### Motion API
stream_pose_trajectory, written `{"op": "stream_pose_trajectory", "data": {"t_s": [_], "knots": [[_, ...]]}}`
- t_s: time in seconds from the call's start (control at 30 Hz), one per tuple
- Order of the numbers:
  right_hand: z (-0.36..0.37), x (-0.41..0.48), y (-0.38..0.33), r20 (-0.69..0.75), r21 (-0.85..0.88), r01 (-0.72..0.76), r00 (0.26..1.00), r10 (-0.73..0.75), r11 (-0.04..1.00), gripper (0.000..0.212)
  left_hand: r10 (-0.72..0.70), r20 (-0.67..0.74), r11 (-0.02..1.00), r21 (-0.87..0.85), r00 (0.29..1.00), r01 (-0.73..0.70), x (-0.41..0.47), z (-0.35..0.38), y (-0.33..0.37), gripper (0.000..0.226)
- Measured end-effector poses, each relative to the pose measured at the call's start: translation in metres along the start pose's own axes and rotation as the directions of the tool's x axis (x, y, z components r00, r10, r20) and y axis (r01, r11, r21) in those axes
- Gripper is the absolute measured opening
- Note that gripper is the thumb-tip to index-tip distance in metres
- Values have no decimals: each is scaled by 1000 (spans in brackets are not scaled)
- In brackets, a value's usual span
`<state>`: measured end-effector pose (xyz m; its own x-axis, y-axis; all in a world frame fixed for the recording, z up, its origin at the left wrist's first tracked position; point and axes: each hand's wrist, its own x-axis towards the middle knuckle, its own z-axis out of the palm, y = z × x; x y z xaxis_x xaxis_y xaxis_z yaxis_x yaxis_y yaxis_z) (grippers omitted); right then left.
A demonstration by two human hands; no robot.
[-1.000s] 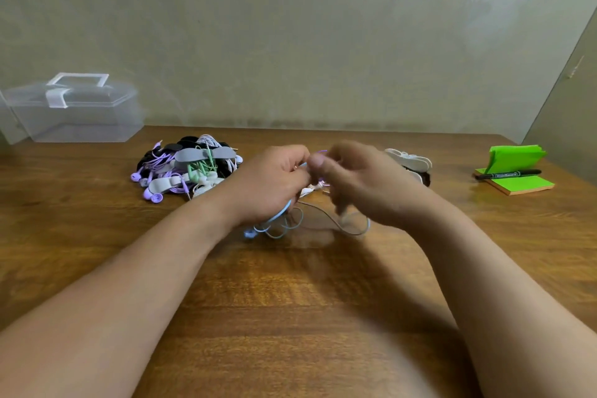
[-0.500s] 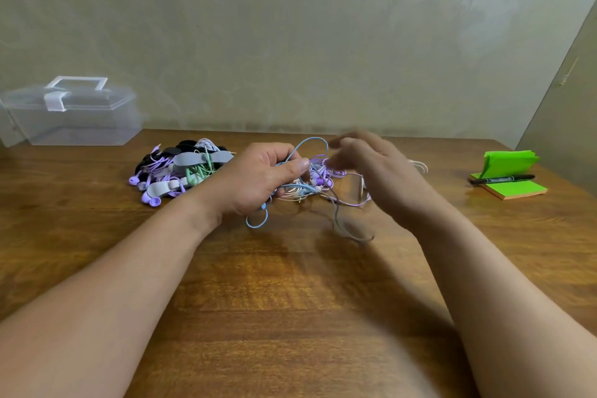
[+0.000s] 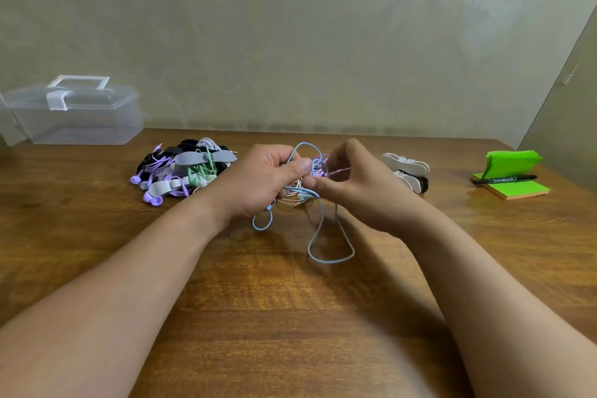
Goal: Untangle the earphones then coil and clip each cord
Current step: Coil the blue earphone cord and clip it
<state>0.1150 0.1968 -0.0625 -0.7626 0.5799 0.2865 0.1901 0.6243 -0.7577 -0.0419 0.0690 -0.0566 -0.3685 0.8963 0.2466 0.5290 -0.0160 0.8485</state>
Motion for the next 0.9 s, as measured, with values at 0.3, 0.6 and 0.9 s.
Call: {"op": "stream_pose_trajectory", "data": {"t_s": [0.3,0.6,0.9], "knots": [[-25,4,-13,-122,793,39,988,96,608,24,-140,21,990,18,990,139,3,6,-15,39],[-43,-9,-4,373,397,-261,922,106,880,42,-358,-148,691,-706,922,155,15,-9,-11,38],[-9,-10,-15,331,172,-159,939,95,972,27,-320,-216,692,-718,922,72,14,-4,3,34]]}}
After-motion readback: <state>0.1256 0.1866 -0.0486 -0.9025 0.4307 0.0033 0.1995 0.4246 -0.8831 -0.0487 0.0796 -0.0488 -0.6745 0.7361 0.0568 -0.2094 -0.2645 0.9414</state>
